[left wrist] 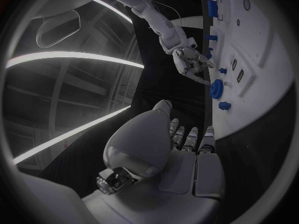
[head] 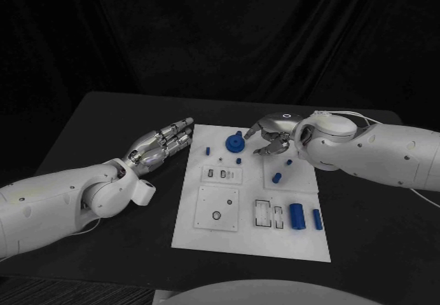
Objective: Assemble the parts on the task board
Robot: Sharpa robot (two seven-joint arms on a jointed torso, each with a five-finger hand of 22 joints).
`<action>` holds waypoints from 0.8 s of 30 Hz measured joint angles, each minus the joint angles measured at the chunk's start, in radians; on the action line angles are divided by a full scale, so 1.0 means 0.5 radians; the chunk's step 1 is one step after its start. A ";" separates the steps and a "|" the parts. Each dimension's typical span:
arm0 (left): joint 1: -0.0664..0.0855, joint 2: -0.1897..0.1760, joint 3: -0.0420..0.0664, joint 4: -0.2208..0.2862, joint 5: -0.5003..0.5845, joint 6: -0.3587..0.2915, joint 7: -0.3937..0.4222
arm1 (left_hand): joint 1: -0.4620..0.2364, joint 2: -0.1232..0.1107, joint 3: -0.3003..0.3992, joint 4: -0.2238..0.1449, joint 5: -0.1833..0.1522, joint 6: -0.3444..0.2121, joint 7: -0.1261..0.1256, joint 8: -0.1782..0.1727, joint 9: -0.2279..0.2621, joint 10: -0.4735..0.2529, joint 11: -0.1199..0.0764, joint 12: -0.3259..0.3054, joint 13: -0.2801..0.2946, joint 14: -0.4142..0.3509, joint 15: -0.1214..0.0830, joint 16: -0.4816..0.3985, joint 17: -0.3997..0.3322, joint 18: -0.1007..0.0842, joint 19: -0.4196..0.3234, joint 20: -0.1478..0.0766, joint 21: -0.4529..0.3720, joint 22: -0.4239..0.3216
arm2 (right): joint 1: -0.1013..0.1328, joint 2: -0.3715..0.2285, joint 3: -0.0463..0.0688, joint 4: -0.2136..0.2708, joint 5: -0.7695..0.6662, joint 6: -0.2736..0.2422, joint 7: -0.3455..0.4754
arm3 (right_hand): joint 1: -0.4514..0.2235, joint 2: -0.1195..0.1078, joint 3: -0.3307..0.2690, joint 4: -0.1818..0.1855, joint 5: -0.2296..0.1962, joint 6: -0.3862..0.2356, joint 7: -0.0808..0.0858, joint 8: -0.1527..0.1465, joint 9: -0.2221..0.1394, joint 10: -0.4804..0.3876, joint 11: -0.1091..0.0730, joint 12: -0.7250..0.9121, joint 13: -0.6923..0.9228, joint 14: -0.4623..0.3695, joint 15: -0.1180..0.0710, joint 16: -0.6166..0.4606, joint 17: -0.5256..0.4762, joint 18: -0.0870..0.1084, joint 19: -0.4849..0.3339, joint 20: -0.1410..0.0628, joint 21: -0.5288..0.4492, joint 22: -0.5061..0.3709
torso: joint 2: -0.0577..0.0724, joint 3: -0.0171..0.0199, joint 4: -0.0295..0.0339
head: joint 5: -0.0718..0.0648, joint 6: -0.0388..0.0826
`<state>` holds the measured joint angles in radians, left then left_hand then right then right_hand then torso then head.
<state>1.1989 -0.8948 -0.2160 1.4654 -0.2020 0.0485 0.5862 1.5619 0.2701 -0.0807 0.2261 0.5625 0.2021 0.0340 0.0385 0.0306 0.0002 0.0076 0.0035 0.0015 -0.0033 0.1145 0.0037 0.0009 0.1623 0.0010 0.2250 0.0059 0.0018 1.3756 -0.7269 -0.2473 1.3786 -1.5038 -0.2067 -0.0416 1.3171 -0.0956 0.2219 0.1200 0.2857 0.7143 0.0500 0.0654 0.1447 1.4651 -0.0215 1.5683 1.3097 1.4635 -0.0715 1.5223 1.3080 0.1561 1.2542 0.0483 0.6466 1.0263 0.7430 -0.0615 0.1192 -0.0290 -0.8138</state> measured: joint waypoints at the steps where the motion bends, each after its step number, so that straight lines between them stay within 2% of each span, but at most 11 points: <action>1: 0.000 0.000 0.000 0.000 0.000 0.000 0.000 | 0.000 0.000 0.000 0.000 0.000 0.000 0.000 0.000 0.000 0.000 0.000 0.000 0.000 0.000 0.000 0.000 0.000 0.000 0.000 0.000 0.000 0.000 | -0.002 0.005 0.000 -0.005 -0.001 0.001 0.002 | 0.000 0.000 0.000 0.000 0.000 0.000 0.000 0.000 0.000 0.000 0.000 0.000 0.000 0.000 0.000 0.000 0.000 0.000 0.000 0.000 0.000 0.000 | 0.001 0.0002 0.001 | -0.001 0.000; 9: 0.000 0.000 0.000 -0.002 0.000 0.001 -0.002 | 0.000 0.000 0.000 0.000 0.008 0.000 0.000 0.000 0.000 0.000 0.000 0.000 0.000 0.008 0.007 0.000 0.000 0.000 0.000 0.000 0.000 0.000 | -0.009 0.025 0.000 -0.021 -0.003 0.011 0.010 | -0.008 0.008 -0.005 0.006 0.000 -0.018 0.004 -0.008 -0.006 0.000 0.000 0.000 0.000 0.007 -0.007 0.000 0.000 0.000 -0.007 -0.007 -0.009 0.000 | 0.002 0.0015 0.001 | -0.004 0.002; 16: 0.000 0.002 0.000 -0.007 0.000 0.002 -0.003 | 0.000 0.000 0.000 0.000 0.008 0.000 0.000 0.000 0.000 0.000 0.000 0.000 0.001 0.008 0.007 0.000 0.001 0.000 0.000 0.000 0.000 0.000 | -0.009 0.032 0.000 -0.022 -0.005 0.021 0.011 | -0.008 0.008 -0.005 0.005 0.000 -0.025 -0.004 -0.008 -0.008 0.007 -0.007 0.000 0.000 0.007 -0.007 0.000 0.000 0.000 -0.007 -0.007 -0.008 0.000 | 0.000 0.0015 -0.008 | 0.004 -0.001; 19: 0.000 0.004 0.000 -0.009 0.000 0.003 -0.004 | 0.000 0.000 0.006 -0.006 0.008 0.000 0.000 0.000 0.000 -0.002 0.013 0.000 0.000 0.008 0.007 0.000 0.001 0.000 0.008 0.007 0.000 0.000 | -0.009 0.034 0.000 -0.022 -0.005 0.027 0.011 | -0.009 0.009 -0.005 0.005 0.000 0.032 -0.003 -0.008 -0.001 0.007 -0.007 0.000 0.000 0.007 -0.007 0.000 0.000 0.000 -0.007 -0.007 -0.018 0.000 | -0.001 0.0015 -0.011 | 0.007 -0.006; 24: 0.000 0.006 0.000 -0.013 0.000 0.004 -0.006 | 0.000 0.000 0.006 -0.006 0.008 0.000 0.000 0.000 0.000 -0.002 0.013 0.000 0.000 0.008 0.007 0.000 0.001 0.000 0.007 0.007 0.000 0.000 | -0.011 0.037 0.000 -0.022 -0.006 0.034 0.011 | -0.019 0.023 -0.005 0.005 0.000 0.143 0.006 0.022 0.012 0.007 -0.007 0.000 0.000 0.007 -0.007 0.000 0.000 0.000 0.000 -0.014 -0.018 0.010 | -0.002 0.0023 -0.012 | 0.009 -0.013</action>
<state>1.1989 -0.8920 -0.2160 1.4587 -0.2020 0.0504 0.5832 1.5619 0.2700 -0.0778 0.2232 0.5664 0.2021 0.0340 0.0385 0.0306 -0.0009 0.0139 0.0035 0.0017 0.0005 0.1182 0.0037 0.0014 0.1623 0.0047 0.2287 0.0059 0.0018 1.3700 -0.7085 -0.2472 1.3675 -1.5067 -0.1898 -0.0363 1.3075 -0.0843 0.2192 0.1227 0.2857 0.7856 0.0528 0.0765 0.1508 1.4688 -0.0251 1.5683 1.3097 1.4670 -0.0750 1.5223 1.3078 0.1561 1.2544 0.0411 0.6378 1.0314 0.7421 -0.0603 0.1132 -0.0244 -0.8201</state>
